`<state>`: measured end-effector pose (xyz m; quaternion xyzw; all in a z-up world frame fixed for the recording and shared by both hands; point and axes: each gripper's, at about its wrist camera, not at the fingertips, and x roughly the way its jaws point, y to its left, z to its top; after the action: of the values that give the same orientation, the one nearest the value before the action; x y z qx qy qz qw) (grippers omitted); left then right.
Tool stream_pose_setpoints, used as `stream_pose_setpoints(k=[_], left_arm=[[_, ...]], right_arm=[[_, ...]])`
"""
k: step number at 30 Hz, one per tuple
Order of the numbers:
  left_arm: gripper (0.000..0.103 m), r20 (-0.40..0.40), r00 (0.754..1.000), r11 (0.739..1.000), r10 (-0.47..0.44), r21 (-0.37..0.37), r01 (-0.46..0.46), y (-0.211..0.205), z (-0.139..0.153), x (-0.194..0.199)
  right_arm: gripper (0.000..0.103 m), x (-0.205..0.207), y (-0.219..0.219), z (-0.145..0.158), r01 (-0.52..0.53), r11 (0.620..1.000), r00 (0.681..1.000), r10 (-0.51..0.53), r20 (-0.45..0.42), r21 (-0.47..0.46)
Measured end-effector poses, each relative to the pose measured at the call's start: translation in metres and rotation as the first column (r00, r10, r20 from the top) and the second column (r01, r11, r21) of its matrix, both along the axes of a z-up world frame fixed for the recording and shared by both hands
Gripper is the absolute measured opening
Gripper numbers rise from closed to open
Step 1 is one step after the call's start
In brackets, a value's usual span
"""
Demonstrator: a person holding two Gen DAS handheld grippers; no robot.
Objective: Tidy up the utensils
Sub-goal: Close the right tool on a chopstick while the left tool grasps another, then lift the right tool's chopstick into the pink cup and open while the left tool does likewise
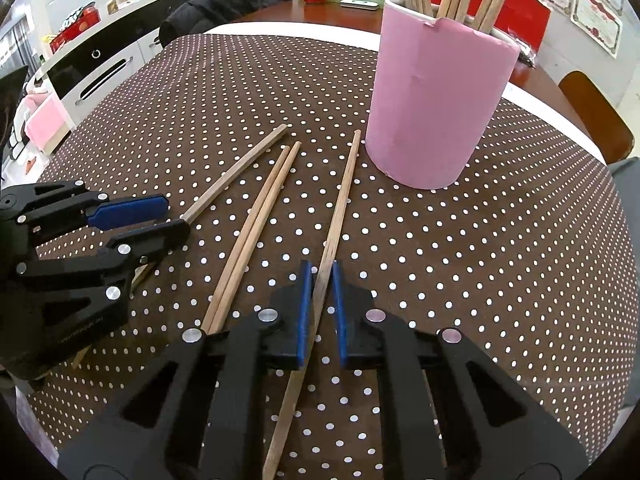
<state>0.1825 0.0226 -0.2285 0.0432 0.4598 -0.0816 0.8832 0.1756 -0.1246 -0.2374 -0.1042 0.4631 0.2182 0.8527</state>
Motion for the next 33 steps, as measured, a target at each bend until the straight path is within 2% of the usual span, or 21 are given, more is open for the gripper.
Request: stream_pose_setpoints(k=[5,6,7,9,13,17,21,24,28,31,33], left_arm=[[0.024,-0.01,1.0,1.0,-0.003,0.005,0.003,0.0,0.002,0.008],[0.019,-0.015,1.0,1.0,0.006,-0.005,-0.006,0.002,0.002,0.011],[0.006,-0.018,1.0,1.0,0.015,-0.01,-0.015,0.003,0.003,0.014],[0.006,-0.035,0.999,0.998,0.027,-0.06,-0.029,0.009,0.004,0.02],[0.006,-0.027,0.998,0.994,0.053,-0.092,-0.056,0.016,0.003,0.018],[0.006,0.029,0.995,0.986,0.095,-0.138,-0.09,0.022,0.009,0.005],[0.006,0.163,0.975,0.973,0.148,-0.201,-0.114,0.03,0.031,-0.013],[0.006,0.303,0.938,0.961,0.17,-0.261,-0.09,0.032,0.059,-0.027],[0.006,0.479,0.86,0.943,0.176,-0.333,-0.007,0.032,0.098,-0.042],[0.006,0.567,0.805,0.935,0.173,-0.35,0.046,0.024,0.125,-0.042],[0.006,0.607,0.777,0.928,0.167,-0.362,0.083,0.016,0.142,-0.037]], right_arm=[[0.011,0.0,0.001,-0.001,-0.011,1.0,1.0,0.011,0.02,-0.011],[0.01,0.001,0.0,-0.001,-0.013,1.0,1.0,0.013,0.02,-0.002],[0.008,0.002,-0.002,-0.001,-0.009,1.0,1.0,0.009,0.014,0.011],[0.006,0.003,-0.007,-0.001,-0.002,0.998,1.0,0.002,-0.002,0.055],[0.006,0.0,-0.02,0.001,0.004,0.993,1.0,-0.004,0.0,0.115],[0.006,-0.008,-0.029,0.009,-0.009,0.986,1.0,0.004,0.028,0.168],[0.006,-0.018,-0.042,0.028,-0.025,0.962,0.996,0.002,0.084,0.272],[0.006,-0.024,-0.058,0.045,-0.034,0.925,0.99,-0.021,0.139,0.379],[0.006,-0.033,-0.079,0.067,-0.052,0.851,0.974,-0.071,0.214,0.522],[0.006,-0.032,-0.094,0.089,-0.059,0.796,0.957,-0.126,0.26,0.603],[0.006,-0.032,-0.103,0.109,-0.068,0.765,0.937,-0.171,0.303,0.64]])
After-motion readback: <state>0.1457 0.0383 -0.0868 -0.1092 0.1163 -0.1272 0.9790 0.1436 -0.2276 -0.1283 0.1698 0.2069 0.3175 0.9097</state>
